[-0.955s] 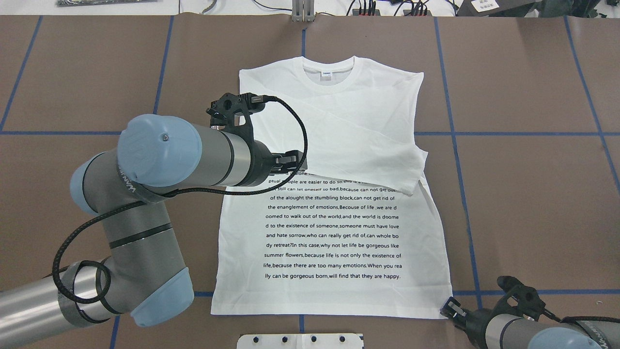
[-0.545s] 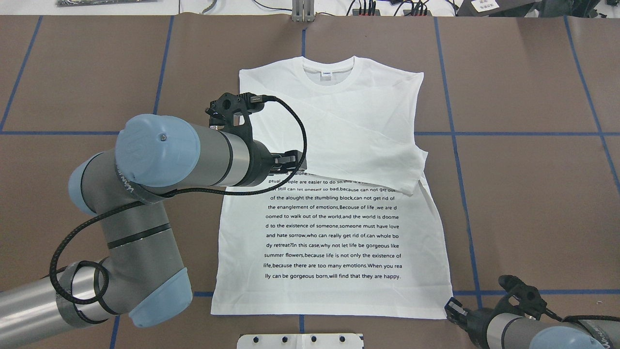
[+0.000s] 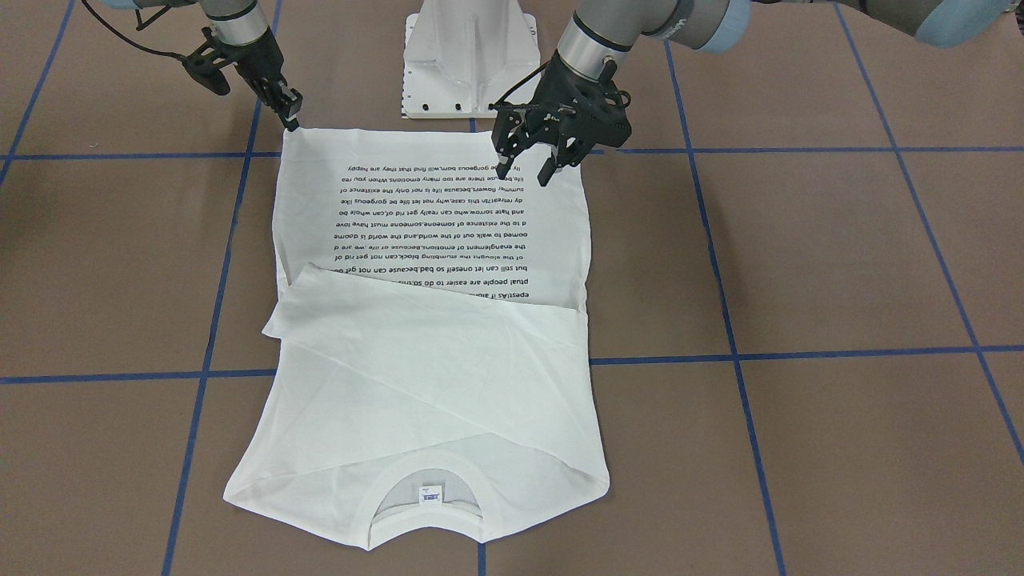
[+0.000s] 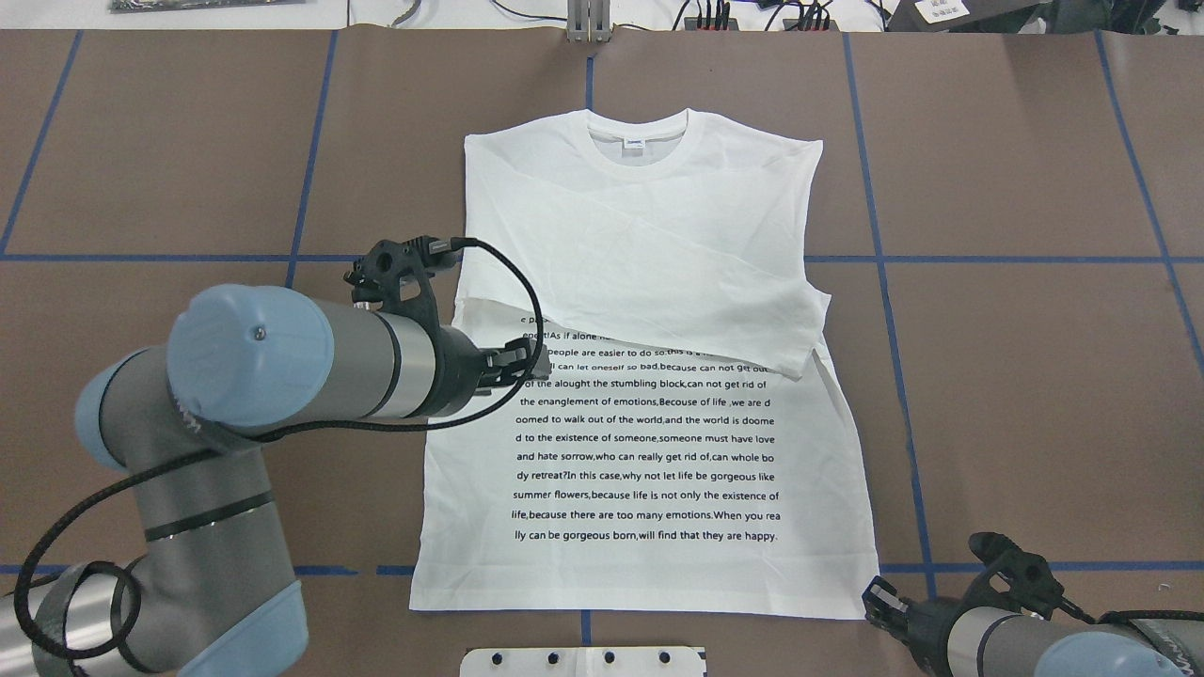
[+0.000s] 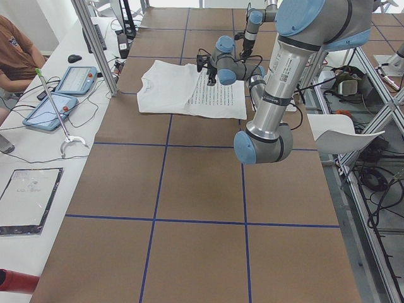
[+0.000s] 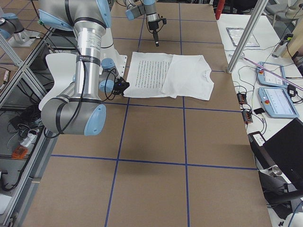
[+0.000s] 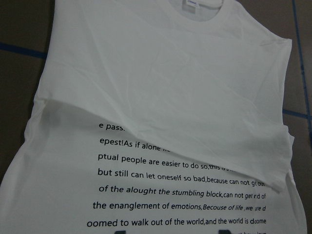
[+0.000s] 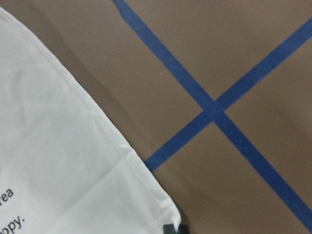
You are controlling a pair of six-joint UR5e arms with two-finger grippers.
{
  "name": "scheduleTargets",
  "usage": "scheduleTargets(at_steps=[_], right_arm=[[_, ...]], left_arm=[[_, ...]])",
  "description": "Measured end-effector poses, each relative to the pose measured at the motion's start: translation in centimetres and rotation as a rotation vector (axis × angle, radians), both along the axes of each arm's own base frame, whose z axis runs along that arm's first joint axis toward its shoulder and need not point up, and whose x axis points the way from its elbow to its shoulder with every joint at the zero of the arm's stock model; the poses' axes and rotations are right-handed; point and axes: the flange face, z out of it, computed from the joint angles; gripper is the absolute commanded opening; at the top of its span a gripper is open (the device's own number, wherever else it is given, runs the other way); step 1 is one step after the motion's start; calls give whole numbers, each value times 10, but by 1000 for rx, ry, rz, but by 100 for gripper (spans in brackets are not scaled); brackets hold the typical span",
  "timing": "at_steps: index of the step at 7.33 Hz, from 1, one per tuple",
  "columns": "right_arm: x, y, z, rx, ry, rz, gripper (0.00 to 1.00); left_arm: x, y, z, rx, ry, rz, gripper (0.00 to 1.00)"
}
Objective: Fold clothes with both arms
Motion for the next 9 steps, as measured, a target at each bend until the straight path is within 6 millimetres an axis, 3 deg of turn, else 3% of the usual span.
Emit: scheduleTargets(at_steps=[2, 3, 5, 7, 9], right_arm=[[8, 0, -6, -1, -8, -1, 0], [10, 0, -8, -2, -11, -2, 0], [12, -1, -12, -2, -20, -1, 0], [14, -1, -16, -1, -26, 1, 0], [18, -2, -17, -2, -27, 2, 0]], left_arm=[[12, 67, 49, -105, -55, 29, 70], [15, 91, 72, -139, -92, 37, 70], [24, 123, 103, -200, -149, 59, 70], [37, 147, 116, -241, -181, 81, 69], [45, 156, 124, -258, -200, 88, 66]])
